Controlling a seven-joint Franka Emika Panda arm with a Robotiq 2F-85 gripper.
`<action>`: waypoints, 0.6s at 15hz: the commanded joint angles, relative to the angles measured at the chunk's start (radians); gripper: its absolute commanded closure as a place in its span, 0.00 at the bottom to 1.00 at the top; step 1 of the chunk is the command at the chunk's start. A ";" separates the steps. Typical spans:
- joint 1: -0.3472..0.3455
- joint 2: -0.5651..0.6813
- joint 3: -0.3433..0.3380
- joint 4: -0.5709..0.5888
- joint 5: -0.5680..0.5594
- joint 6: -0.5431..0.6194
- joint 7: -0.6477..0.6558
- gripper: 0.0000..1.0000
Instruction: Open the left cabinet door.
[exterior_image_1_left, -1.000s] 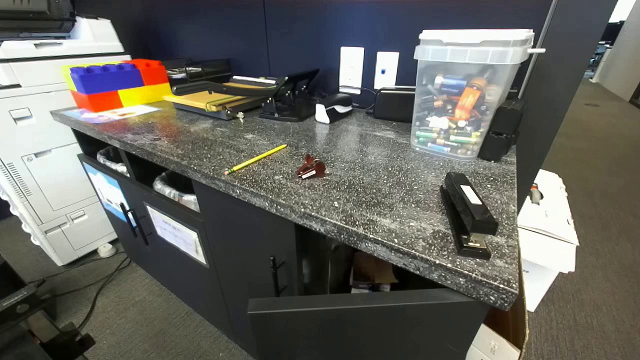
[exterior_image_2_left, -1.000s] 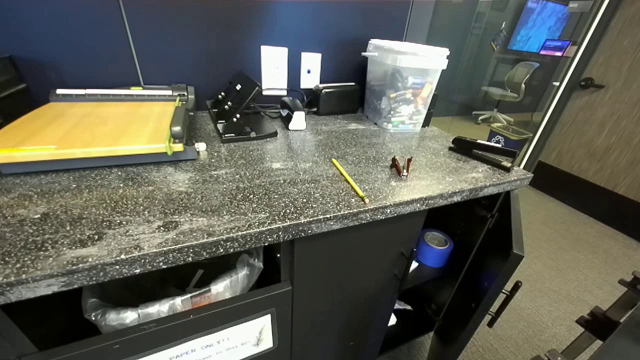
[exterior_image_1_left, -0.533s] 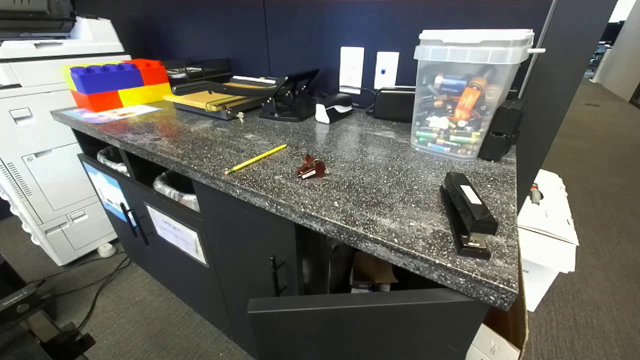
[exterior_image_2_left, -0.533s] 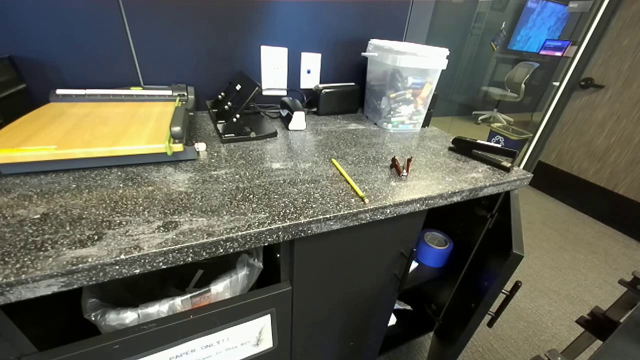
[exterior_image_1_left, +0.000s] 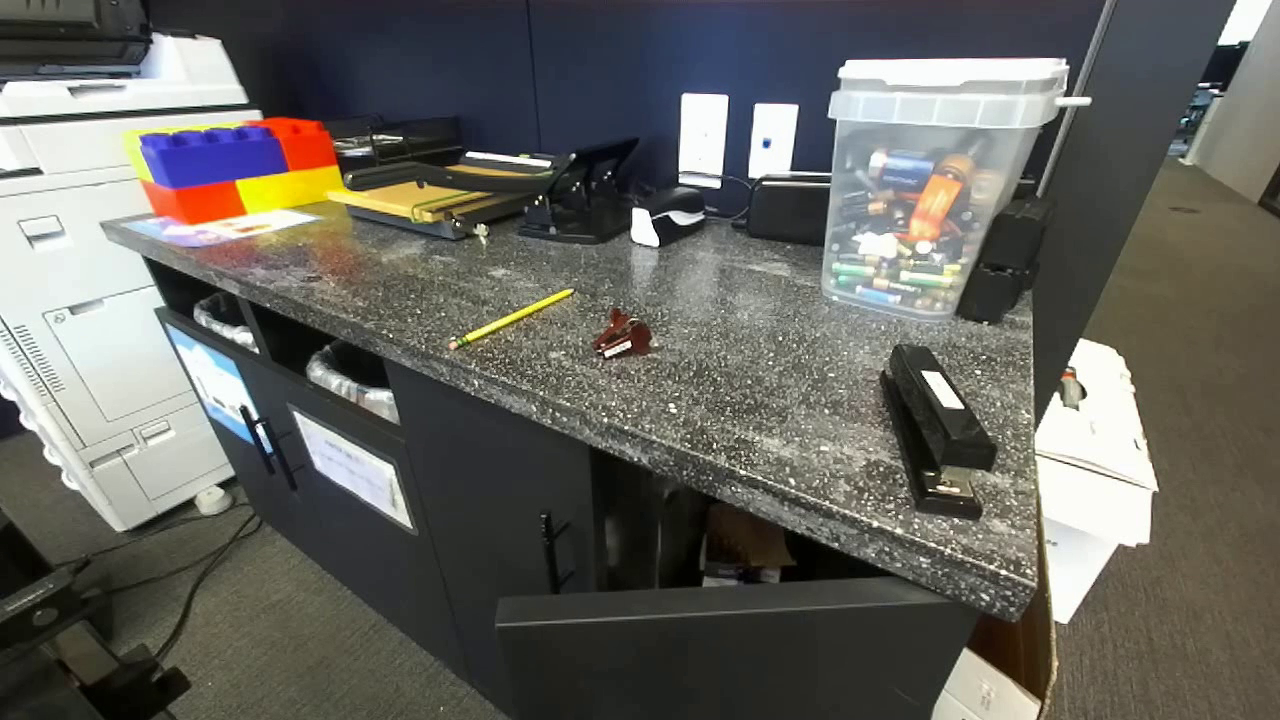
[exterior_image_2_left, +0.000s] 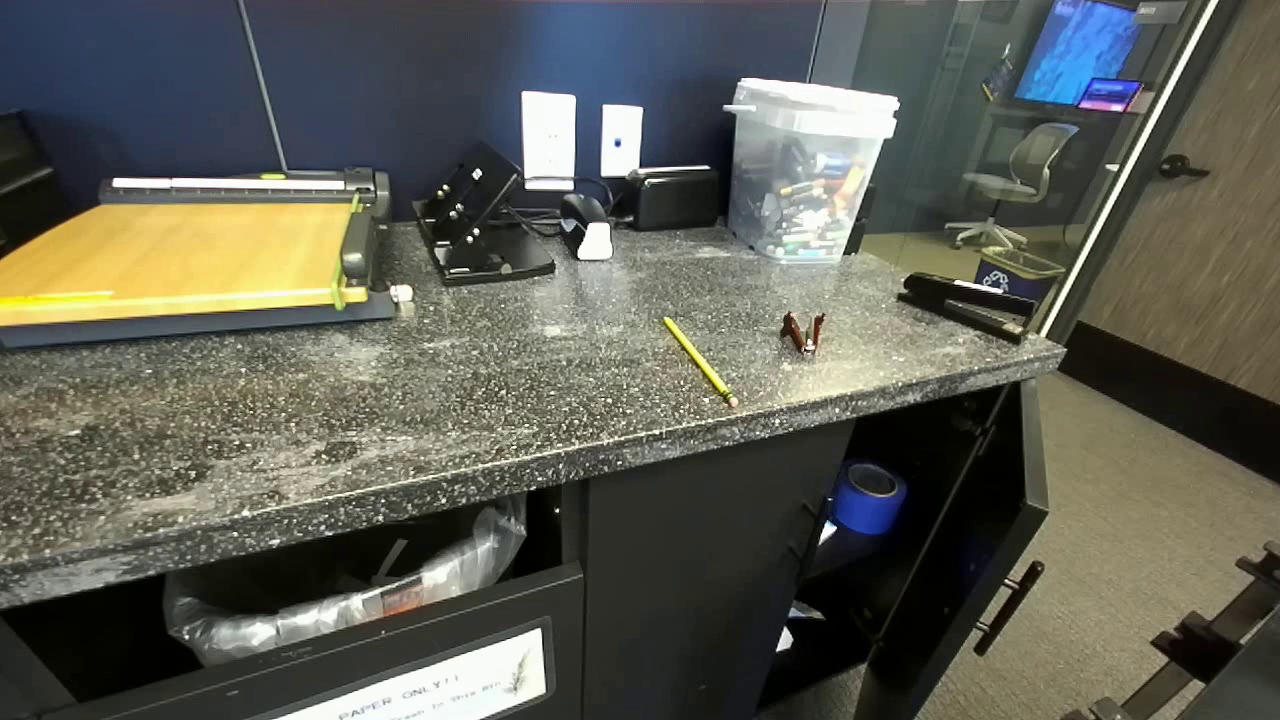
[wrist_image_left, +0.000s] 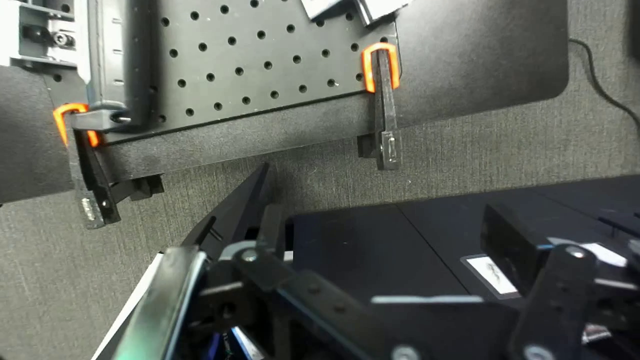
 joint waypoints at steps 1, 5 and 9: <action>-0.023 0.248 -0.001 0.125 -0.061 0.119 0.057 0.00; -0.003 0.440 -0.026 0.240 -0.145 0.203 0.116 0.00; 0.061 0.609 -0.081 0.340 -0.268 0.298 0.224 0.00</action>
